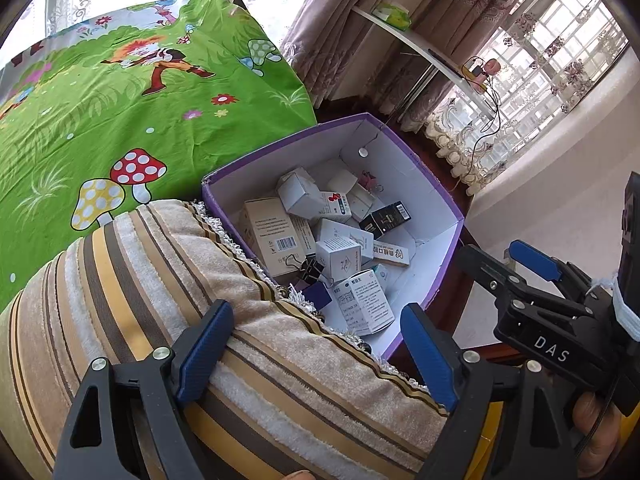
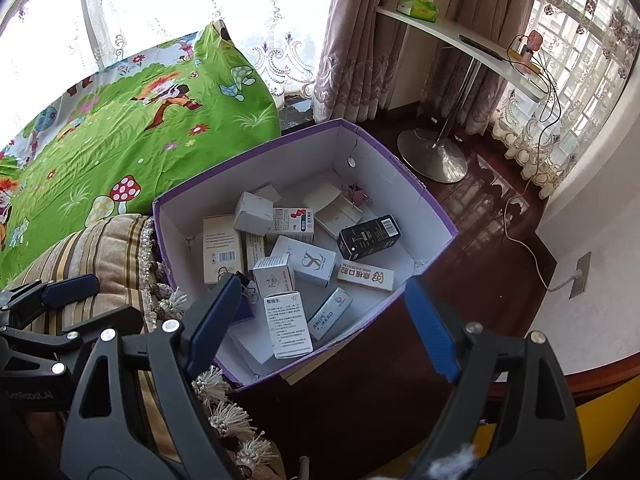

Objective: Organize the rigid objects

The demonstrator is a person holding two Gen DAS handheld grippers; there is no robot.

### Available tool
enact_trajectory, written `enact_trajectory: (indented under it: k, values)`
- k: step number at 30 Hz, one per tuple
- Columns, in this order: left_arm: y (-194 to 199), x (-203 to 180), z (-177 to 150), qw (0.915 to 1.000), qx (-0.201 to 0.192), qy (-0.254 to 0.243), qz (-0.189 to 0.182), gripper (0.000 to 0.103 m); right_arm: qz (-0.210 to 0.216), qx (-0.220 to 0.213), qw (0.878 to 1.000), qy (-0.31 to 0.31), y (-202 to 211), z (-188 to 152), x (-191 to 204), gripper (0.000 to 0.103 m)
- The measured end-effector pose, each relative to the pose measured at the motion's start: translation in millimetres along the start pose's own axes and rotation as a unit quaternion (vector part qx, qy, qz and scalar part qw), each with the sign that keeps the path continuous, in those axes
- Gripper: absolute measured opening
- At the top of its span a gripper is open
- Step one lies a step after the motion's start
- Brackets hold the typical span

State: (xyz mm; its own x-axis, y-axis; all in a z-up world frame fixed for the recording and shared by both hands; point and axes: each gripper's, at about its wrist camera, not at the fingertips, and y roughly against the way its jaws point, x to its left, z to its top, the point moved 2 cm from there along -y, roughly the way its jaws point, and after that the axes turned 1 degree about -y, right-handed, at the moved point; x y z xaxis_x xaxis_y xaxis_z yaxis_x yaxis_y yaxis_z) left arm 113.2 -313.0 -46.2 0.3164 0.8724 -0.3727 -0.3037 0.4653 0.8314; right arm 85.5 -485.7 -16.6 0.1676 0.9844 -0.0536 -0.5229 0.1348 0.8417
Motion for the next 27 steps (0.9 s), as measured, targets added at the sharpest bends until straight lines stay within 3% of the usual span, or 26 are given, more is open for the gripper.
enact_trajectory:
  k: [27]
  values:
    - [-0.6,-0.5,0.0,1.0,0.0,0.0,0.001,0.087,0.003,0.003,1.0,-0.004,-2.9,-5.4,-2.7,0.086]
